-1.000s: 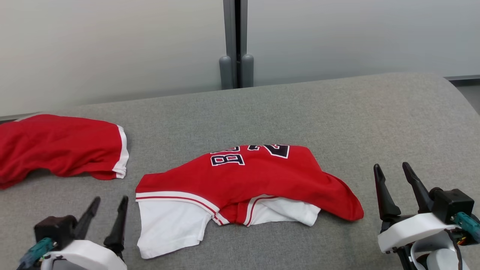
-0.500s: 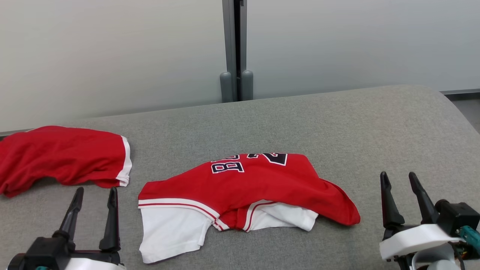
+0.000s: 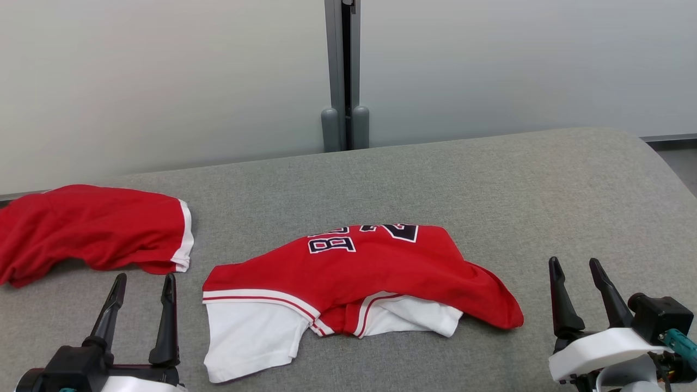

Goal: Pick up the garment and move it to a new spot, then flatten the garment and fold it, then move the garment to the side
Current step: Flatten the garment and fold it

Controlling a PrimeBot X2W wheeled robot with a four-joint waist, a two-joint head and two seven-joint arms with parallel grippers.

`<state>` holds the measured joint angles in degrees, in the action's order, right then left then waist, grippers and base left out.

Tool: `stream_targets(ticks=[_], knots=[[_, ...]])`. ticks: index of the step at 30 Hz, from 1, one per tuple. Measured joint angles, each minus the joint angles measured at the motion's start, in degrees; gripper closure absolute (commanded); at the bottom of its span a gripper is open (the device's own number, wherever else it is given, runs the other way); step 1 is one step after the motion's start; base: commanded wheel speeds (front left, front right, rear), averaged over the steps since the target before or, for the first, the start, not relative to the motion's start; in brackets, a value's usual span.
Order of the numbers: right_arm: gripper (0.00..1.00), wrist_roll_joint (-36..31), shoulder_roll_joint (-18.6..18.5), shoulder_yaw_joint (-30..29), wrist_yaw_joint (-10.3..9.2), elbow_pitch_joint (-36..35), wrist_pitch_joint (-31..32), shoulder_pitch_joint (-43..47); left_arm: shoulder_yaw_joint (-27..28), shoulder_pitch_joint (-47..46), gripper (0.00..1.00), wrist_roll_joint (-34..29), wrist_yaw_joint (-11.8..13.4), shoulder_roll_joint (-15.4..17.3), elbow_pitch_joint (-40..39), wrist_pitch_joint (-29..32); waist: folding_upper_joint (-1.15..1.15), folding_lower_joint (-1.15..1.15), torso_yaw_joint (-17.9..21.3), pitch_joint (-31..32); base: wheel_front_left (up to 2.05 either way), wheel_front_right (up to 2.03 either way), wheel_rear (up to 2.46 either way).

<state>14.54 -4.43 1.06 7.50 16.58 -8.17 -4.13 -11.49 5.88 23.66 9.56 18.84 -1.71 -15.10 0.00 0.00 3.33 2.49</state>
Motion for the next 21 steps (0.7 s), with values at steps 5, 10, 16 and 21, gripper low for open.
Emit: stream_targets(ticks=[5, 10, 16, 21], knots=[[0.00, -0.10, 0.00, 0.04, 0.00, 0.01, 0.22, 0.01, 0.07, 0.00, 0.00, -0.08, -0.19, -0.08, 0.03, 0.00, 0.00, 0.00, 0.07, -0.10, 0.00, 0.00, 0.00], [0.00, -0.10, -0.02, 0.25, 0.00, 0.07, 0.70, 0.01, 0.05, 0.00, 0.00, -0.16, -0.30, -0.16, 0.16, 0.00, 0.00, 0.00, 0.08, -0.15, 0.00, 0.00, 0.00], [0.00, -0.10, -0.20, 0.45, 0.00, 0.13, 1.12, 0.01, -0.09, -0.01, 0.00, -0.40, -0.42, -0.22, 0.64, -0.03, 0.00, 0.00, 0.06, -0.14, 0.00, 0.00, 0.00], [0.00, -0.29, -0.33, 0.43, 0.00, 0.11, 1.20, 0.01, -0.22, -0.02, 0.00, -0.42, -0.43, -0.26, 0.93, -0.03, 0.00, 0.00, 0.02, -0.01, 0.00, 0.00, 0.00]])
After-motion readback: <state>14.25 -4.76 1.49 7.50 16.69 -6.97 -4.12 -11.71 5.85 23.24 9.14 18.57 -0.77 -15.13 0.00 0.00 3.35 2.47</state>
